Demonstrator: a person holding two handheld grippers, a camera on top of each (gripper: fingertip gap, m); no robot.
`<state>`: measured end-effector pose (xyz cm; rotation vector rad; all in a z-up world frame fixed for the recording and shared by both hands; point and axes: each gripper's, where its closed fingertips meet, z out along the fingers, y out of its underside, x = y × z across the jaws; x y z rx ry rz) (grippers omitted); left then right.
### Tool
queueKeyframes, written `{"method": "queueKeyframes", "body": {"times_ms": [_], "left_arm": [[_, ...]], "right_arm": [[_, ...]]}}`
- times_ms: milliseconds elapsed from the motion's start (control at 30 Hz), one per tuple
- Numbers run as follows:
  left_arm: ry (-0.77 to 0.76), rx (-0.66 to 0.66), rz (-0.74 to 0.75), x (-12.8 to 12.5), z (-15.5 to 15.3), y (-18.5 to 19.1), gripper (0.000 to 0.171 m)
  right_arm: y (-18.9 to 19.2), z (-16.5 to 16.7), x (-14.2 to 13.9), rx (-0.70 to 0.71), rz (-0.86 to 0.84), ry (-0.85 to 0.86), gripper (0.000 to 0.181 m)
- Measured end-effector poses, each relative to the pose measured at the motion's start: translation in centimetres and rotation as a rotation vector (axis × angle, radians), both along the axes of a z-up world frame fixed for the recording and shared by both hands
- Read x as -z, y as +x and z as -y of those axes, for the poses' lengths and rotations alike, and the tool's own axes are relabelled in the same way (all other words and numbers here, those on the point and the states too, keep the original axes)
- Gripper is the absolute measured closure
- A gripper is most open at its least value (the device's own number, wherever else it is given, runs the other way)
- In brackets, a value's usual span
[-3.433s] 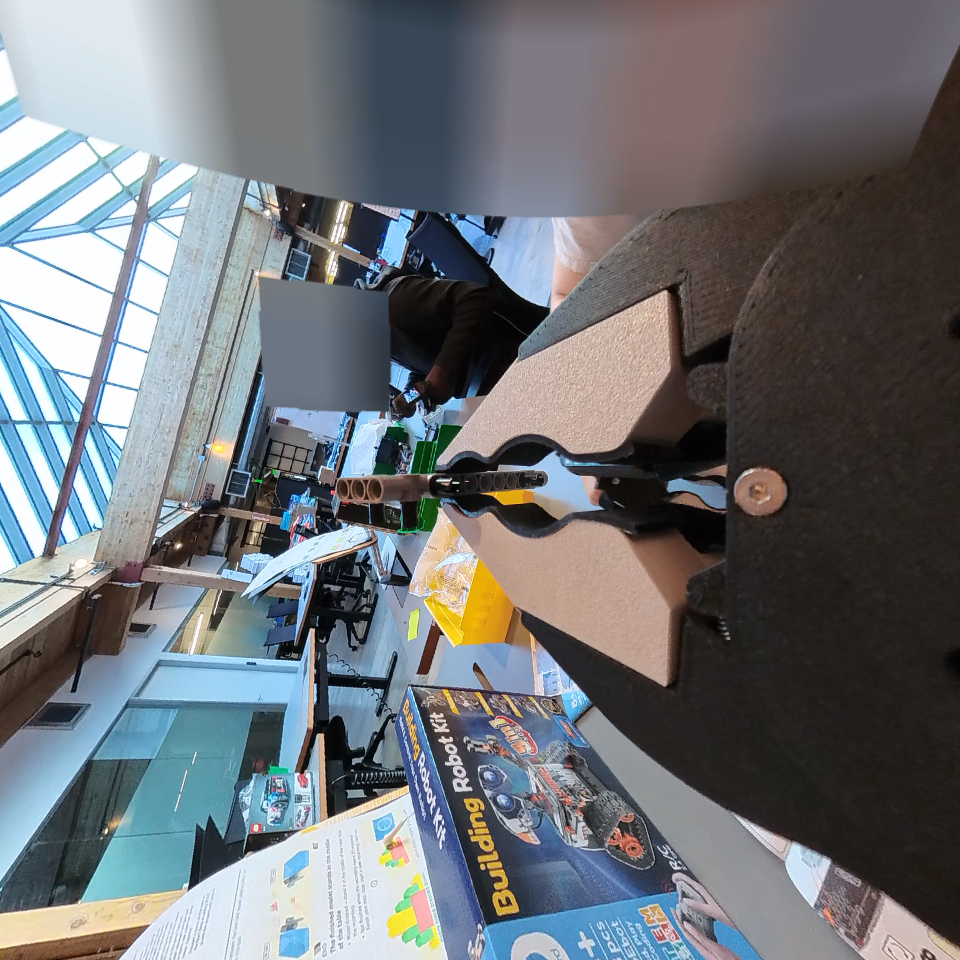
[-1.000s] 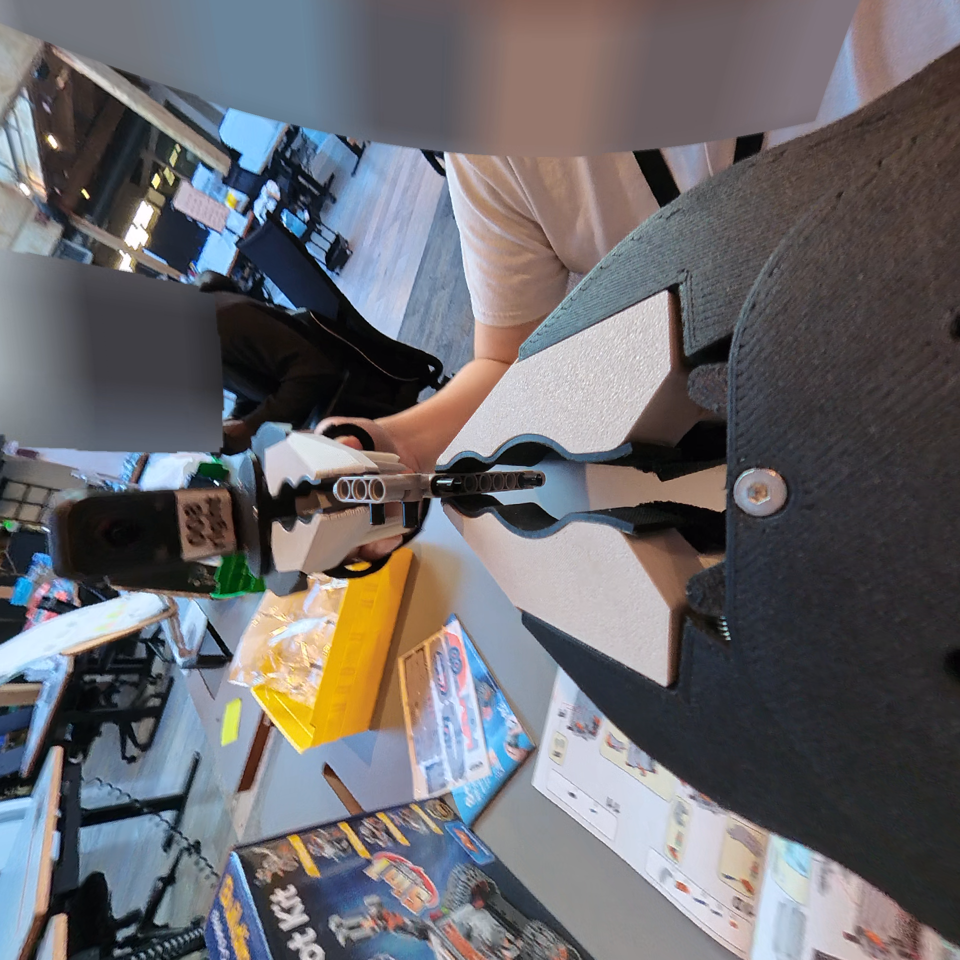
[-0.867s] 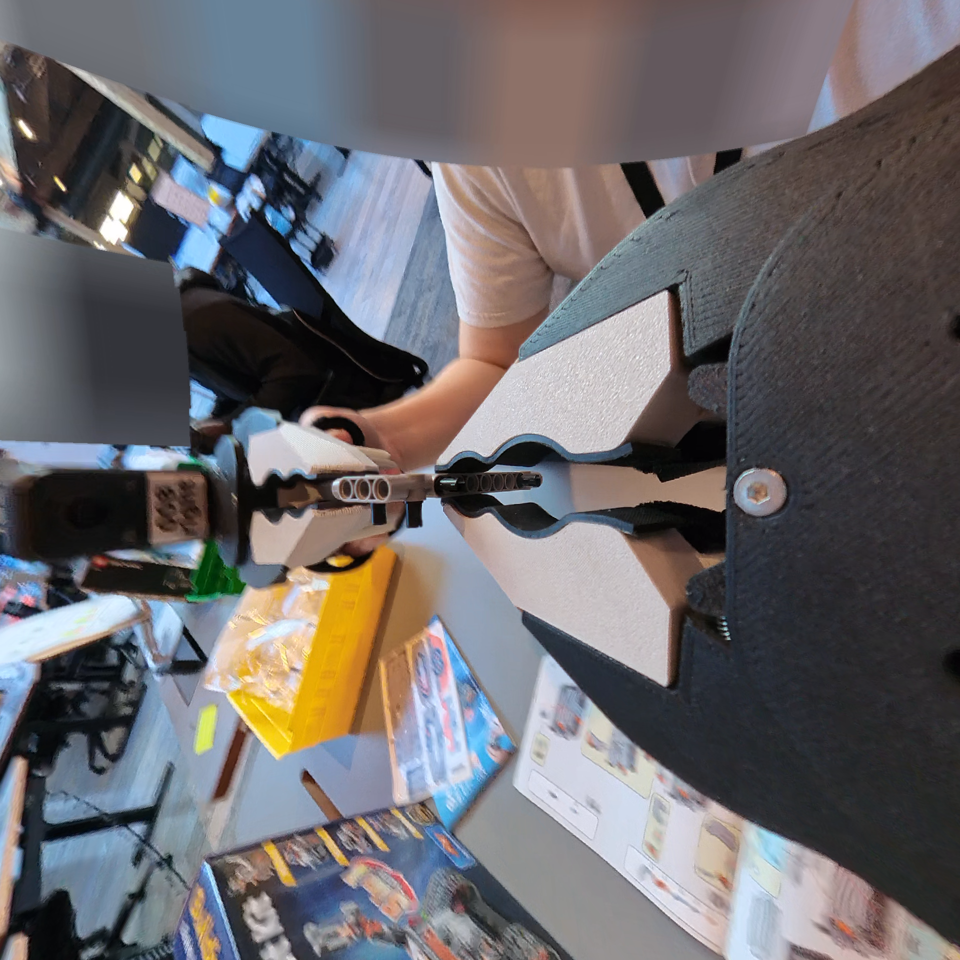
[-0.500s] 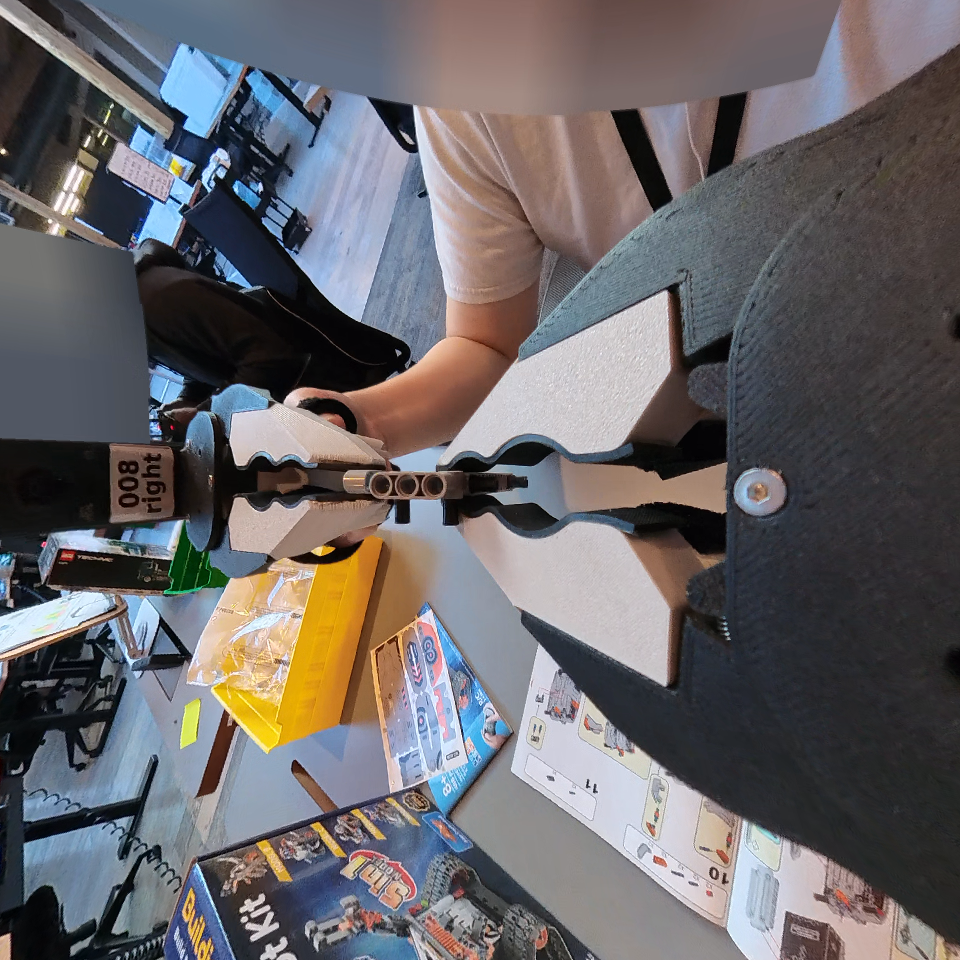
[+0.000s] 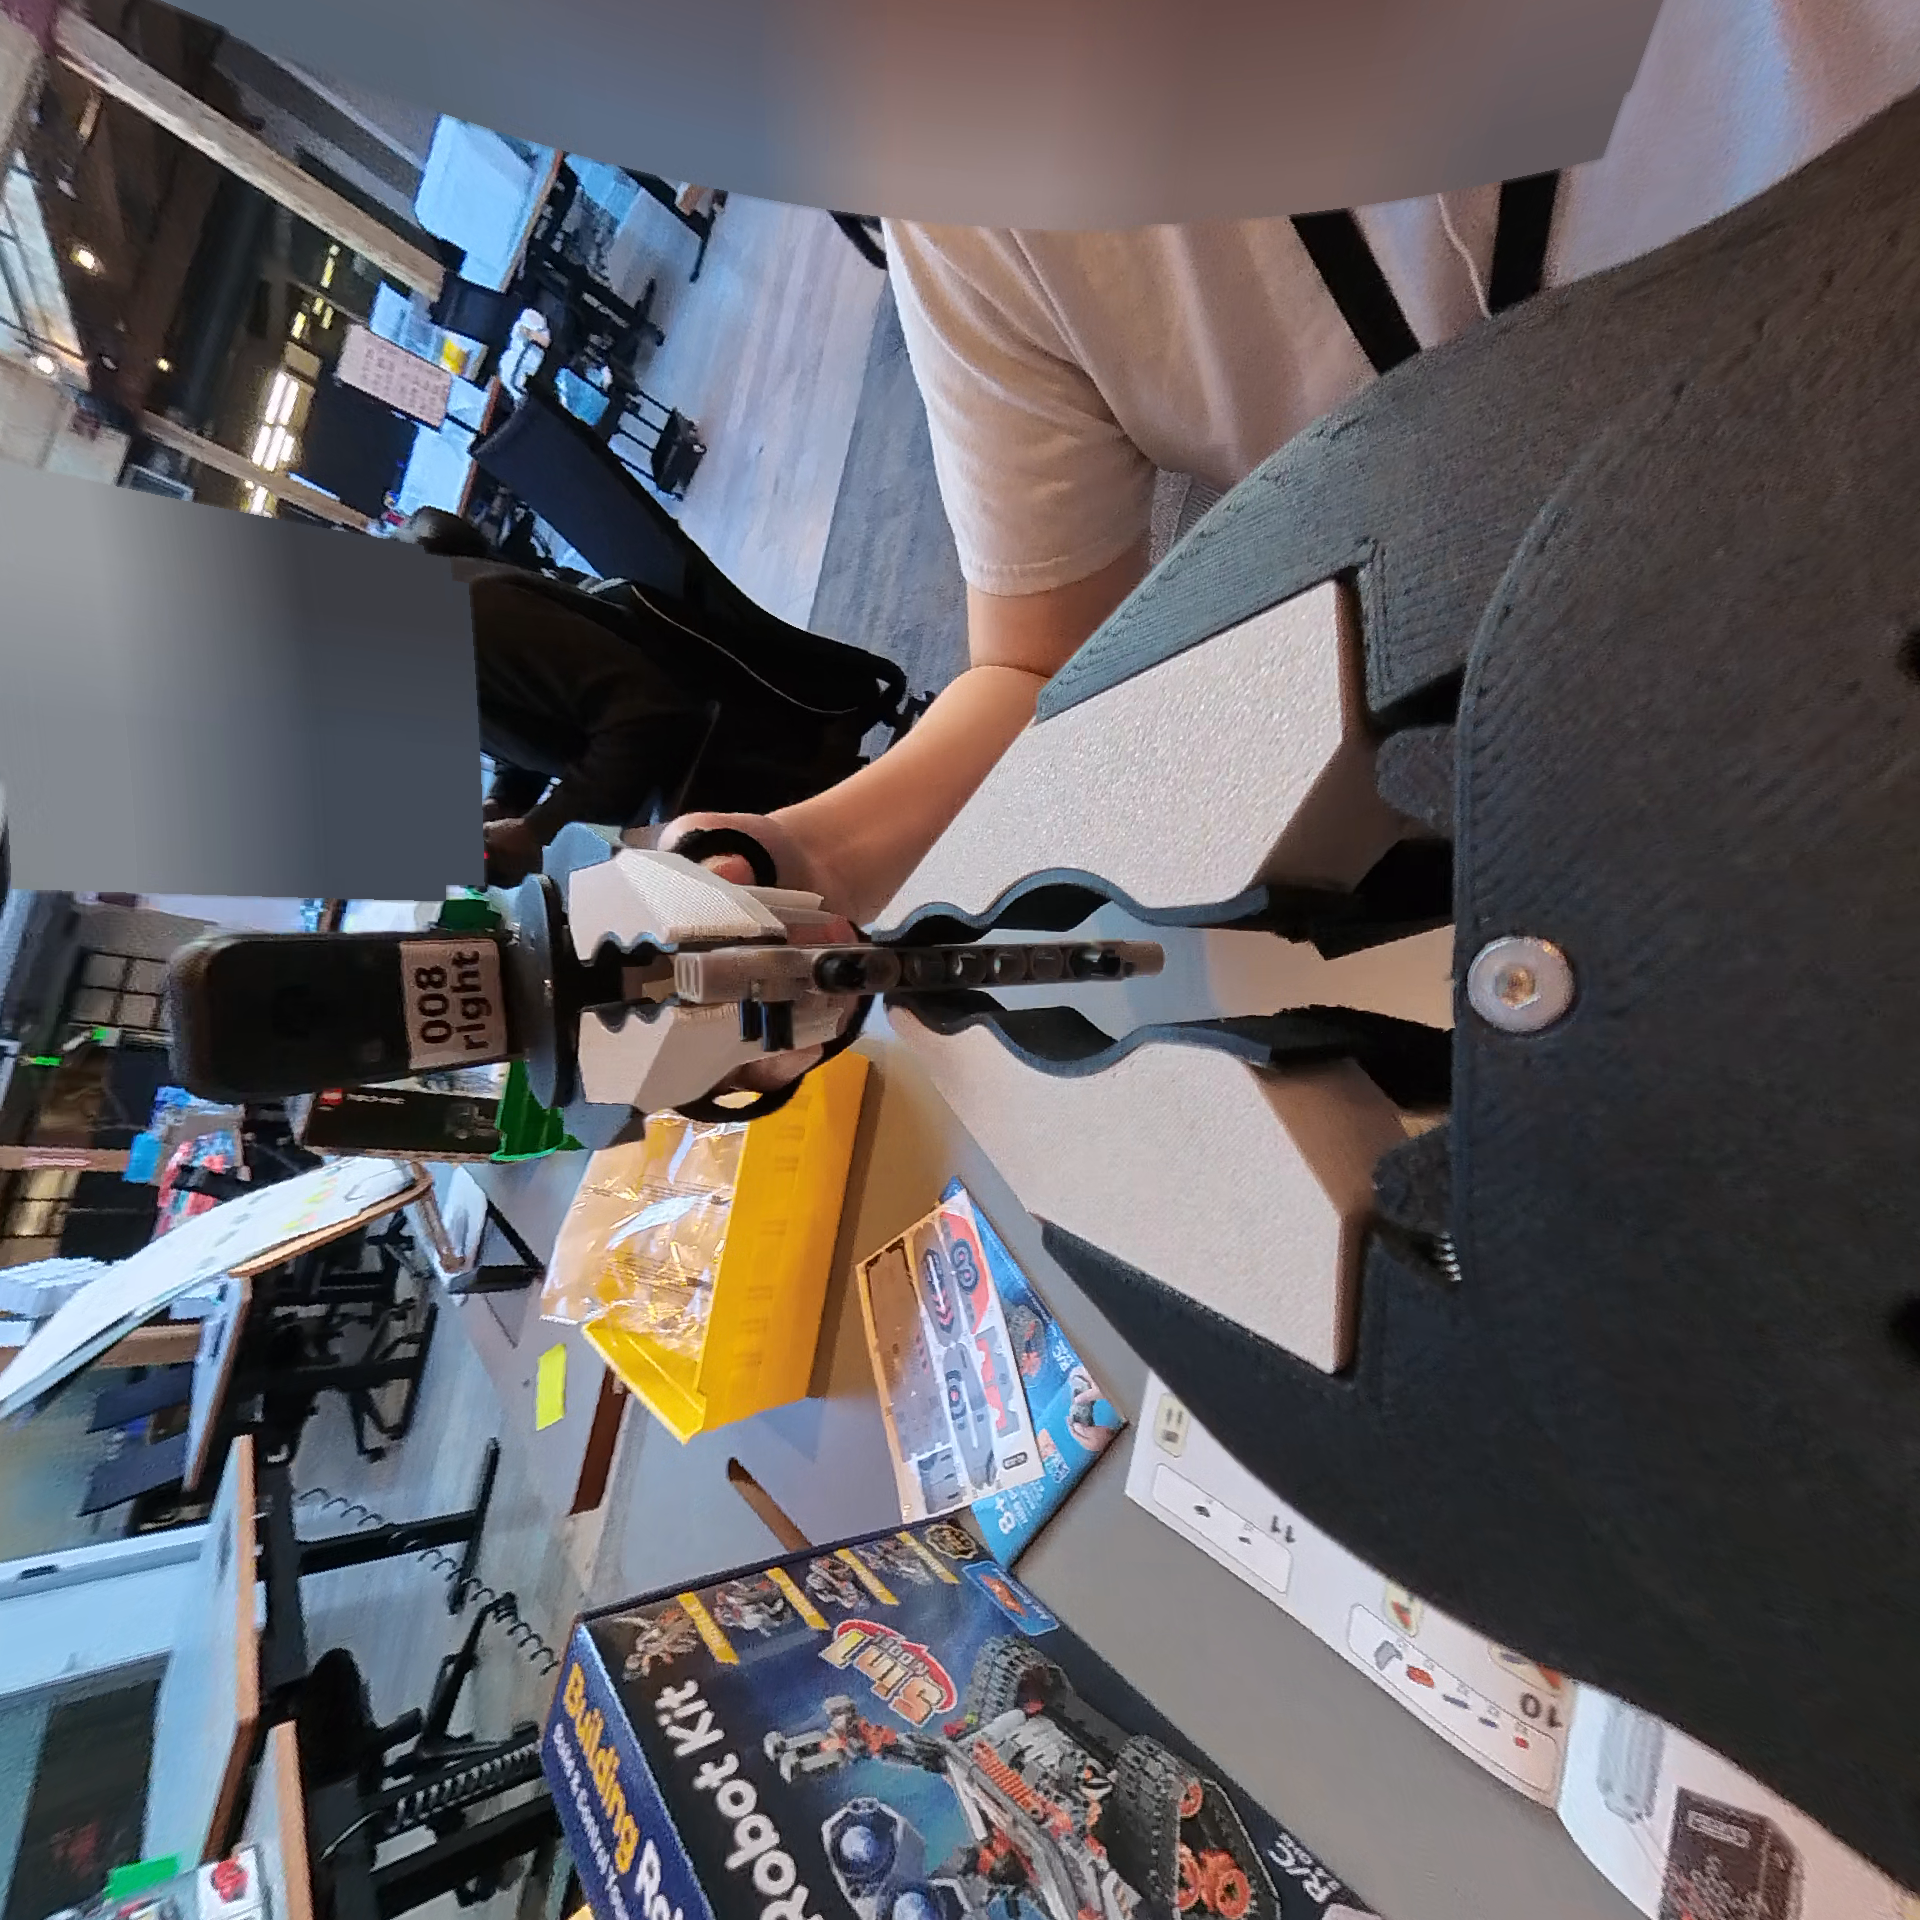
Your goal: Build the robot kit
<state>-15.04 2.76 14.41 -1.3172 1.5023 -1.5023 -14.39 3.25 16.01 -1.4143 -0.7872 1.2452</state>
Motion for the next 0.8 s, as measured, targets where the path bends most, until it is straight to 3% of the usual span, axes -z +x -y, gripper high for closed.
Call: {"method": "queueKeyframes", "body": {"times_ms": [567, 800], "left_arm": [[-0.069, 0.008, 0.126, -2.0, -0.2, 0.1, 0.167], [-0.001, -0.02, 0.113, -1.7, -0.2, 0.2, 0.167]], "right_arm": [[-0.1, 0.0, -0.6, -0.006, -0.049, 0.017, 0.175], [-0.2, -0.2, -0.4, -0.012, -0.049, 0.026, 0.175]]}}
